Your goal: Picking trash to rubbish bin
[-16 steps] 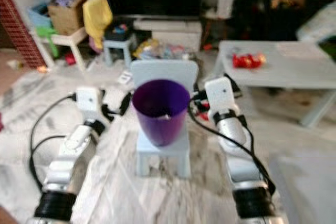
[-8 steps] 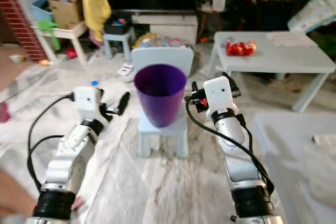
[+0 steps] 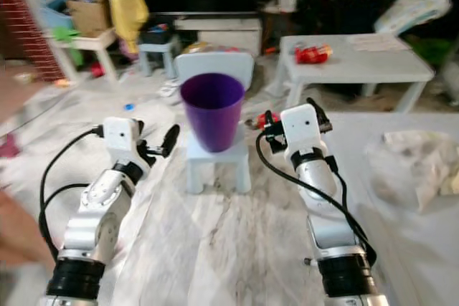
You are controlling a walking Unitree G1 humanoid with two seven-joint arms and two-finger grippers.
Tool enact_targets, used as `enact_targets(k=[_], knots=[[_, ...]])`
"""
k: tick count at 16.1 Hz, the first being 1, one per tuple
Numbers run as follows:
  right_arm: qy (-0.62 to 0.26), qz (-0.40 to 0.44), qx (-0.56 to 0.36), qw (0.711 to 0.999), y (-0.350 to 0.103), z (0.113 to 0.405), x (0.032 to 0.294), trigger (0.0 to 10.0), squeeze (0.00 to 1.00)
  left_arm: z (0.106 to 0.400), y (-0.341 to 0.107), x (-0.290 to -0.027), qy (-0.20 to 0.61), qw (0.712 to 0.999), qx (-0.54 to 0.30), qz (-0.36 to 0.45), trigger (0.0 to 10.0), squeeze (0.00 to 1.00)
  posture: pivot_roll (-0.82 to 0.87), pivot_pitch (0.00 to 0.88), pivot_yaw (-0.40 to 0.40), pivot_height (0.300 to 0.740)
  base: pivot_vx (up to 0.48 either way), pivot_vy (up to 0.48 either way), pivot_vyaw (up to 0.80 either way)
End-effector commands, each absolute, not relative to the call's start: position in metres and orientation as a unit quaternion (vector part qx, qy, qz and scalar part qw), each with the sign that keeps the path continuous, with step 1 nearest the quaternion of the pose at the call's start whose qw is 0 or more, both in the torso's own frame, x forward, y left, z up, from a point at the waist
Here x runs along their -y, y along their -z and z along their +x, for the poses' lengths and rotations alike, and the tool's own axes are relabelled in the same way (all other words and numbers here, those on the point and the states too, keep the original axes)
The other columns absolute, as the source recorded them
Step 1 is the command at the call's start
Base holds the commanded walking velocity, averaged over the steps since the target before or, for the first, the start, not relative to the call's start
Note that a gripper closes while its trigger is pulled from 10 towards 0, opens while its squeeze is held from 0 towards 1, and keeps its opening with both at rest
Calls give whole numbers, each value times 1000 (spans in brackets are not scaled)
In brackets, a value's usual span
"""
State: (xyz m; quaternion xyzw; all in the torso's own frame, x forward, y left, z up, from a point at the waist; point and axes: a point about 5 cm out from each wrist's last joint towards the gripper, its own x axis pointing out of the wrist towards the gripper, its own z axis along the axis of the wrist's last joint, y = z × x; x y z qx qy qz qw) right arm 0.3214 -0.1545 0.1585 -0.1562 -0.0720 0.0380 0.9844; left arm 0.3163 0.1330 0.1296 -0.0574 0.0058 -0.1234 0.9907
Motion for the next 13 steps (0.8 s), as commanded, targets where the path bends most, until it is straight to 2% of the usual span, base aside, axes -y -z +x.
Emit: enact_targets(k=[1,3,13], knots=[[-35,-158,80,984,-164,322,156,10000,0,318,-133,-130,127,990,-2,-56,10000,0,-52,0,5,740,0,0,0],[-35,-158,79,984,-164,322,156,10000,0,319,-134,-131,124,991,2,-59,10000,0,-53,0,5,740,0,0,-269],[-35,-158,76,984,-164,324,156,10000,0,324,-141,-142,105,991,15,-78,10000,0,-53,0,6,740,0,0,-783]])
